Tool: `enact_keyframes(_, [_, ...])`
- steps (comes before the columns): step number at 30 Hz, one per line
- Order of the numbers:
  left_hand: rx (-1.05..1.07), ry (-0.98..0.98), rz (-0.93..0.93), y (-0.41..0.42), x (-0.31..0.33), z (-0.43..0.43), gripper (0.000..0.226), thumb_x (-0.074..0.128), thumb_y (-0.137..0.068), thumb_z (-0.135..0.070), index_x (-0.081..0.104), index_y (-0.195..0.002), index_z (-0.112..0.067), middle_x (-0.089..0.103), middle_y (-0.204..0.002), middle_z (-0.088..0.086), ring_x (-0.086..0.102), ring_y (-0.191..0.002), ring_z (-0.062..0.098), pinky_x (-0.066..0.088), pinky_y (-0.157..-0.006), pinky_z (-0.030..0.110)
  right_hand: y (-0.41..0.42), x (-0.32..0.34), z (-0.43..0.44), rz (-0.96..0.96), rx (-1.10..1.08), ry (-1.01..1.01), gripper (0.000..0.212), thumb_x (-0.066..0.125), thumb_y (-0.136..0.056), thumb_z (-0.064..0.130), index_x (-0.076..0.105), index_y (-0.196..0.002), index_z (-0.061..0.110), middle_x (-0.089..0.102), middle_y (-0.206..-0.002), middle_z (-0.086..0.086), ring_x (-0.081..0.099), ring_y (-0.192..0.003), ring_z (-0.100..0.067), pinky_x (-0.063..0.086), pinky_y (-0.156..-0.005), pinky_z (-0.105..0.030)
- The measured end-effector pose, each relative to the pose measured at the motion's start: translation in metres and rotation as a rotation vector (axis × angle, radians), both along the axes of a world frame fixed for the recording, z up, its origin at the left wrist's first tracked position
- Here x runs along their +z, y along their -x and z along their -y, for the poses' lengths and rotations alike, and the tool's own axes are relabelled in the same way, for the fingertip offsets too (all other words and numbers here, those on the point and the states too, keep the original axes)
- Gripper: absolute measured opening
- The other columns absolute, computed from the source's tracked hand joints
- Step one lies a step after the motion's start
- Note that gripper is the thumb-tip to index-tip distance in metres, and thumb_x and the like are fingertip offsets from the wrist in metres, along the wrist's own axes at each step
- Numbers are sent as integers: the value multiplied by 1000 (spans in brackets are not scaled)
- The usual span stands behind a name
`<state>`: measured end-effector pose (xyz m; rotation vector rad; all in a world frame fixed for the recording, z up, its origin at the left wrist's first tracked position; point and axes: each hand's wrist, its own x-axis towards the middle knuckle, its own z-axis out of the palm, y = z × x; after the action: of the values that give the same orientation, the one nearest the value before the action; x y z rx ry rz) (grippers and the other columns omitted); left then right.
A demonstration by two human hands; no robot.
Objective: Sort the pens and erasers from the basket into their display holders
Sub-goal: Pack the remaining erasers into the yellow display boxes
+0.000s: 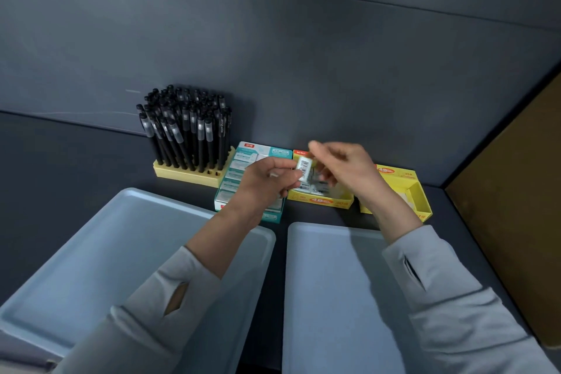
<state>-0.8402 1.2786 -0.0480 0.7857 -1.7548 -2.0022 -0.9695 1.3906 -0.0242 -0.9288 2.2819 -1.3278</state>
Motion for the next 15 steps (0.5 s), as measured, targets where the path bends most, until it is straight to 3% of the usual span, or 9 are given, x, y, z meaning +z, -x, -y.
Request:
enact_keyframes(2, [-16,36,-6,1,1,-2,11,69,-87,-7,68,-96,-13,68,-78,6,64,-65,7,44,-52,15,-4,2,6,144,83,32,24,71,-89,31,74,-87,7,65,-66,-5,59,-56,-10,47,-48,-22])
enact_keyframes(4, [17,15,-19,2,3,0,8,65,-91,-8,68,-95,-15,61,-73,3,55,-61,9,43,-53,17,-2,4,8,237,26,106,13,70,-89,14,72,-86,2,66,-67,-7,60,-54,-11,51,-49,-18])
enact_keyframes(6, [120,-193,-48,1,5,9,14,57,-94,-5,66,-98,-15,52,-77,4,45,-60,10,42,-54,19,6,3,3,344,-67,203,6,66,-89,1,71,-89,3,68,-77,-8,64,-64,-14,56,-59,-16])
enact_keyframes(8, [182,-497,-115,-1,8,18,29,45,-90,7,61,-106,-12,47,-82,6,41,-61,11,42,-55,21,16,-2,-5,332,-44,197,17,68,-86,-4,72,-99,5,68,-89,-10,66,-78,-17,56,-70,-16])
enact_keyframes(10, [157,-663,-162,-4,12,24,45,31,-82,15,57,-111,-8,43,-86,7,41,-66,13,43,-62,23,21,-10,-11,306,4,169,27,70,-83,-7,71,-107,5,70,-95,-10,66,-85,-16,56,-74,-18])
enact_keyframes(15, [9,-634,-154,-7,19,14,53,24,-81,27,53,-114,-1,43,-104,13,53,-87,22,51,-84,34,20,-18,-11,368,-1,222,28,66,-83,-13,69,-106,1,70,-91,-8,70,-76,-12,58,-68,-18])
